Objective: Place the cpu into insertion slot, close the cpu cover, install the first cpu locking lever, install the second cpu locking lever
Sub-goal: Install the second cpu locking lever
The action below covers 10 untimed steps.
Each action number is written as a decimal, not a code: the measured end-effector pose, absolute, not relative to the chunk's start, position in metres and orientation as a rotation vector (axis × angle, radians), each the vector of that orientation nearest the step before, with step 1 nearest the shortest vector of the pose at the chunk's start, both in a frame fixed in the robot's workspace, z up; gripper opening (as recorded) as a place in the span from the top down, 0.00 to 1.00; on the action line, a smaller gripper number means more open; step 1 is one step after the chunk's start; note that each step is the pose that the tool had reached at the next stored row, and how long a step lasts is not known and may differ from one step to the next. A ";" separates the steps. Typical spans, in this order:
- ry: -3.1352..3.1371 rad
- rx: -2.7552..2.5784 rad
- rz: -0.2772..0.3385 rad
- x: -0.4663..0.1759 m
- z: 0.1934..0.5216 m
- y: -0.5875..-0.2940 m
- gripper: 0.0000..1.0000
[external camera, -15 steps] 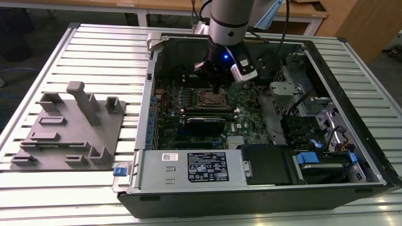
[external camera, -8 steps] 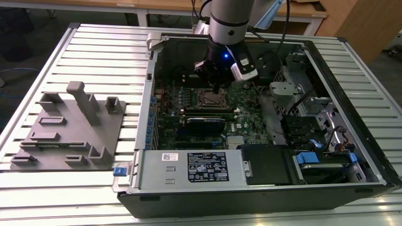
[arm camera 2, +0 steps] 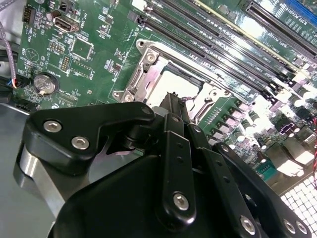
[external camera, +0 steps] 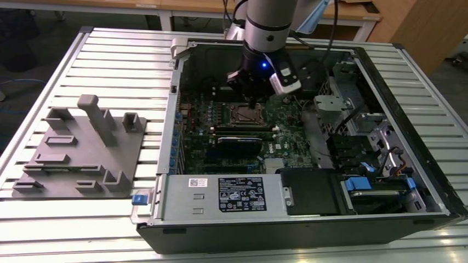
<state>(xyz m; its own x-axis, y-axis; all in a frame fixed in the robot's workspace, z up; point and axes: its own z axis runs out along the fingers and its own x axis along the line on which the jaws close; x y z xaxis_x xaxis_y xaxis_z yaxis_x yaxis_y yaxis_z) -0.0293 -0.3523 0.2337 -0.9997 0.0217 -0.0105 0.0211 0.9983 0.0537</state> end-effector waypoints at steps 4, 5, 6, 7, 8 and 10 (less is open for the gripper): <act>3.129 0.034 0.084 -0.029 0.234 -0.354 0.90; 3.129 0.034 0.084 -0.029 0.234 -0.355 0.90; 3.129 0.034 0.084 -0.029 0.234 -0.355 0.90; 3.129 0.034 0.084 -0.029 0.234 -0.356 0.90; 3.129 0.034 0.084 -0.029 0.234 -0.357 0.90; 3.129 0.034 0.084 -0.029 0.234 -0.359 0.90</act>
